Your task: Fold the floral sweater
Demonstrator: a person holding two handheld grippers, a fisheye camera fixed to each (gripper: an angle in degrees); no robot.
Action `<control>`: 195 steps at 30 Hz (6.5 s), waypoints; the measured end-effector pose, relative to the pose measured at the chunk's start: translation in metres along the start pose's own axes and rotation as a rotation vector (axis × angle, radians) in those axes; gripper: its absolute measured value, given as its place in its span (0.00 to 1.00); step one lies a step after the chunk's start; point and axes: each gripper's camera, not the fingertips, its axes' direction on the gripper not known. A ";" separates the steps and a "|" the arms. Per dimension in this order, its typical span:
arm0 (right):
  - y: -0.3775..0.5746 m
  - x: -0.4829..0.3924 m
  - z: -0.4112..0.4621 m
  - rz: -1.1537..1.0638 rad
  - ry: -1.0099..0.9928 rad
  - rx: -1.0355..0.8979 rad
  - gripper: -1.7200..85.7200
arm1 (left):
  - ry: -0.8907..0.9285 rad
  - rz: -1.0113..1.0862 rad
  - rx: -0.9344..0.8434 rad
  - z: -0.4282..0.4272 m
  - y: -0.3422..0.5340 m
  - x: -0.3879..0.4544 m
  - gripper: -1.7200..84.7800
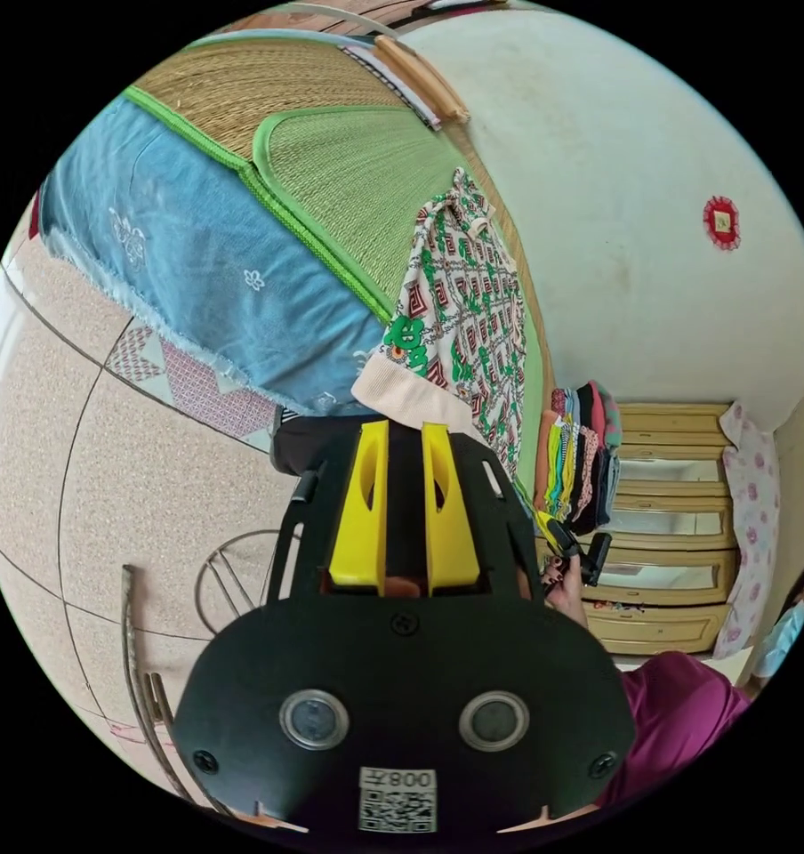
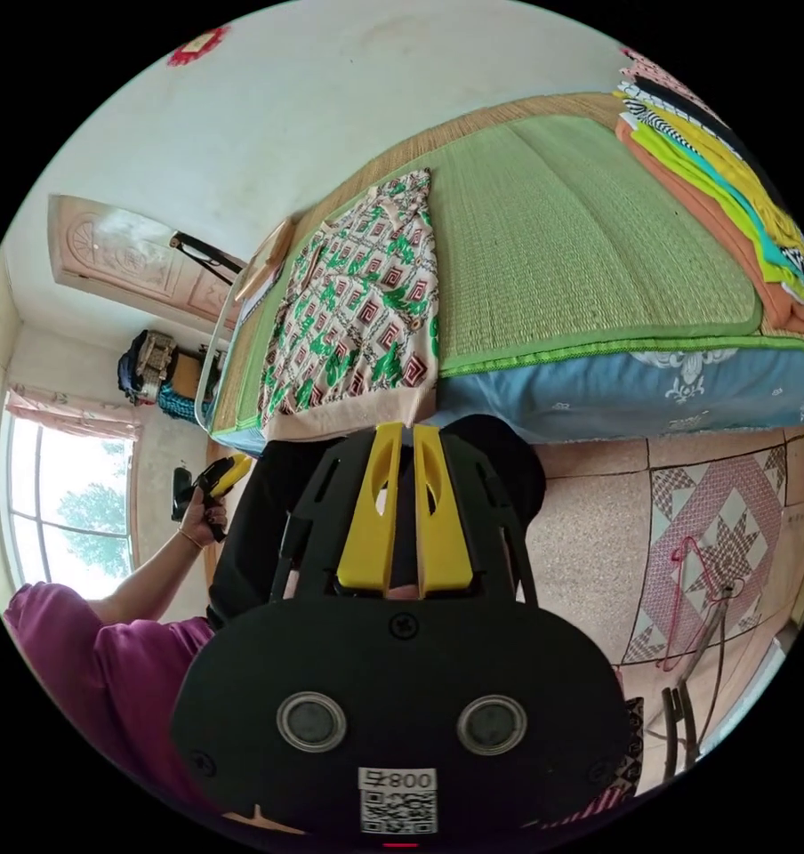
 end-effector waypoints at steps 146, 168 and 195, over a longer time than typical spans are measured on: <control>0.160 0.094 -0.001 0.068 -0.363 -0.074 0.08 | 0.567 0.080 0.027 -0.332 0.106 0.160 0.03; 0.150 0.057 0.008 -0.052 -0.272 -0.094 0.03 | 0.644 0.136 0.054 -0.331 0.090 0.151 0.03; 0.113 0.085 -0.063 -0.161 -0.486 0.128 0.02 | 0.779 0.279 0.148 -0.282 0.031 0.097 0.03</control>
